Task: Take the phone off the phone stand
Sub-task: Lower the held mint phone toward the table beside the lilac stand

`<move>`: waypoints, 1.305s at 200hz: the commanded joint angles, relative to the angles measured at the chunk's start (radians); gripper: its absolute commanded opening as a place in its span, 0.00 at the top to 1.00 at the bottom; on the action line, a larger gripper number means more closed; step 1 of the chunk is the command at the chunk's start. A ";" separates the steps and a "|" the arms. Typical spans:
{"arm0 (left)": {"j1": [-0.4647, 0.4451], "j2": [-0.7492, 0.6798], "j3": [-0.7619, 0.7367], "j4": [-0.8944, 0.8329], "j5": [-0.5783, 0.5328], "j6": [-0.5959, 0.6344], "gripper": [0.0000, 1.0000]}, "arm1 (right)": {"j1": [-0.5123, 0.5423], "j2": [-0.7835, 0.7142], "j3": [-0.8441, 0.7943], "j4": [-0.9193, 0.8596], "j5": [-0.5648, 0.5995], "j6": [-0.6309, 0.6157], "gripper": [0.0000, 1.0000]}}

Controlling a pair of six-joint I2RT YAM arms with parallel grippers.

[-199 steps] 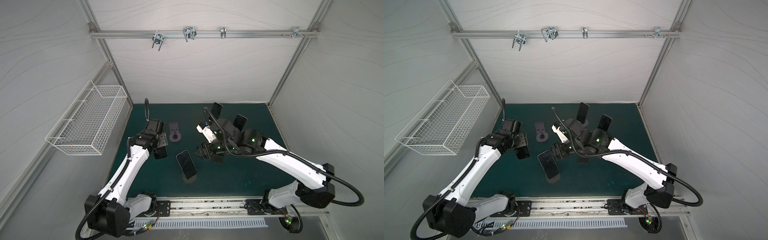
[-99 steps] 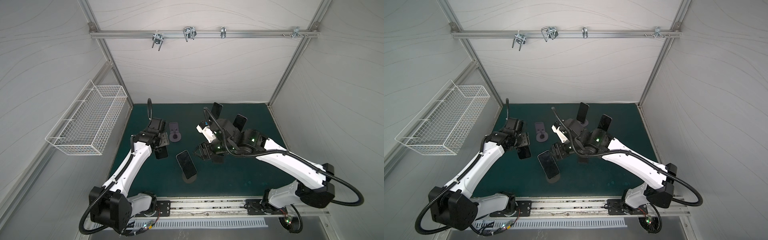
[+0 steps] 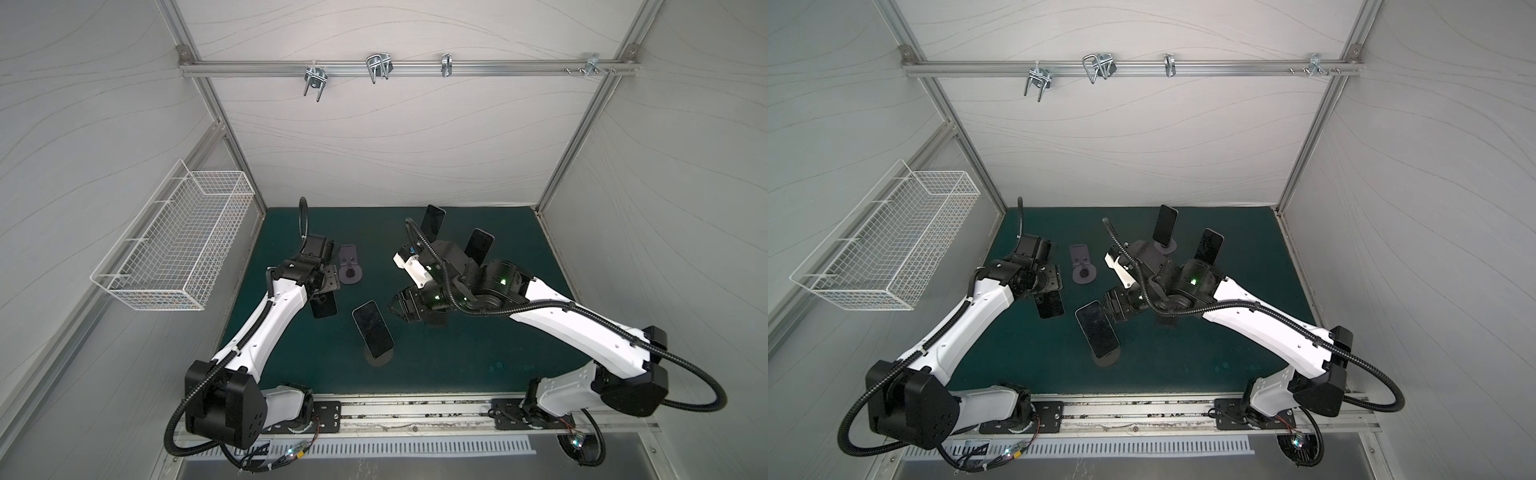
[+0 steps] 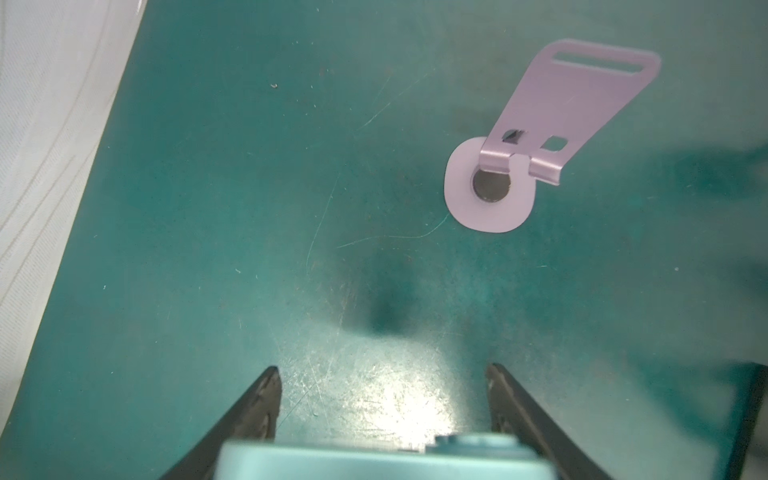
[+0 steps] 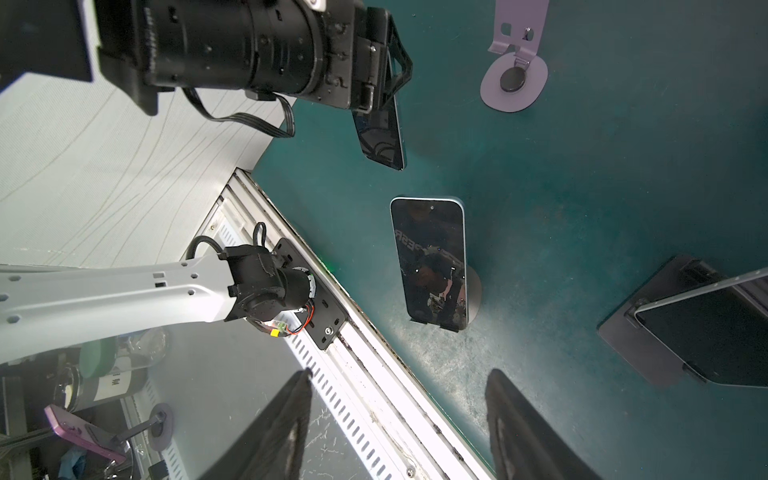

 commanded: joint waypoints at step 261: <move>0.096 0.398 0.183 -0.070 0.190 0.113 0.54 | -0.049 0.039 0.016 -0.019 -0.085 -0.096 0.32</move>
